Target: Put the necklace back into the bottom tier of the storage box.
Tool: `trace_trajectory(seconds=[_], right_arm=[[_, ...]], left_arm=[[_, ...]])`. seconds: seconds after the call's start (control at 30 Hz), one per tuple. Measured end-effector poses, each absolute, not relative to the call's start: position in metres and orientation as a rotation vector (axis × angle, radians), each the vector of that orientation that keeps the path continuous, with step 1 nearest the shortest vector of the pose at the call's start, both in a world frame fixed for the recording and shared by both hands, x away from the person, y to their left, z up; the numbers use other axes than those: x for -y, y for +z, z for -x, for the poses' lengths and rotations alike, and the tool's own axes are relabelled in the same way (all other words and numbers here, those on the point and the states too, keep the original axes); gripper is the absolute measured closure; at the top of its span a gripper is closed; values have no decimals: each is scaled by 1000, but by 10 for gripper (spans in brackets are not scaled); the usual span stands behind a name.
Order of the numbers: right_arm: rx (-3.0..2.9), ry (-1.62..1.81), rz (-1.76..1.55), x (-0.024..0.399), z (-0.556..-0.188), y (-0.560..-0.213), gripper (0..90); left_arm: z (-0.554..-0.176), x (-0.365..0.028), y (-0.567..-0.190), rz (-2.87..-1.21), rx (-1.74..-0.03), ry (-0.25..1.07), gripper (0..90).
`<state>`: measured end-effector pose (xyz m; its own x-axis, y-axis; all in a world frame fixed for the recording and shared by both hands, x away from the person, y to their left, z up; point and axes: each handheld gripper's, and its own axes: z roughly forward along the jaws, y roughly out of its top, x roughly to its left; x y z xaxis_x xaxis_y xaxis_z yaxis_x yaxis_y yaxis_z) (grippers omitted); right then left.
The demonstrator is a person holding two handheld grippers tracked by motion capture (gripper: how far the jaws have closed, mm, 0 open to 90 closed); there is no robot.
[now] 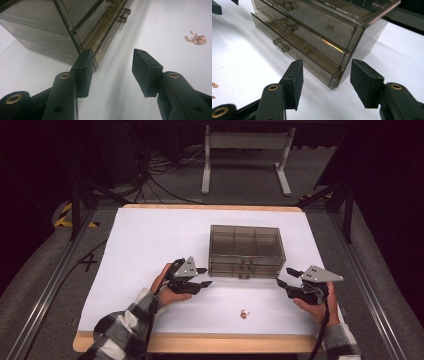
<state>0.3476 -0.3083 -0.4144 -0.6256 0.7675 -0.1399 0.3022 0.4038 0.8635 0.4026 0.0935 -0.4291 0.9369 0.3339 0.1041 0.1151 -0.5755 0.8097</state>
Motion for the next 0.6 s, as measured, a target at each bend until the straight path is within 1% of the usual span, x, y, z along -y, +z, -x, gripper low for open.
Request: trace_trajectory(seconds=[0.07, 0.3, 0.43, 0.6], right_arm=[[-2132, 1154, -908, 310, -348, -416, 436], [-2192, 1130, -898, 308, -350, -423, 398], [-2225, 1093, -886, 303, -354, -428, 413], [-2239, 1090, -874, 300, -358, -431, 428]], left_arm=[[-403, -92, -430, -2179, -328, 307, 476], [-406, -90, -434, -2198, -353, 295, 417], [-406, -87, -437, -2210, -347, 286, 412], [-407, -85, -438, -2220, -333, 283, 445]])
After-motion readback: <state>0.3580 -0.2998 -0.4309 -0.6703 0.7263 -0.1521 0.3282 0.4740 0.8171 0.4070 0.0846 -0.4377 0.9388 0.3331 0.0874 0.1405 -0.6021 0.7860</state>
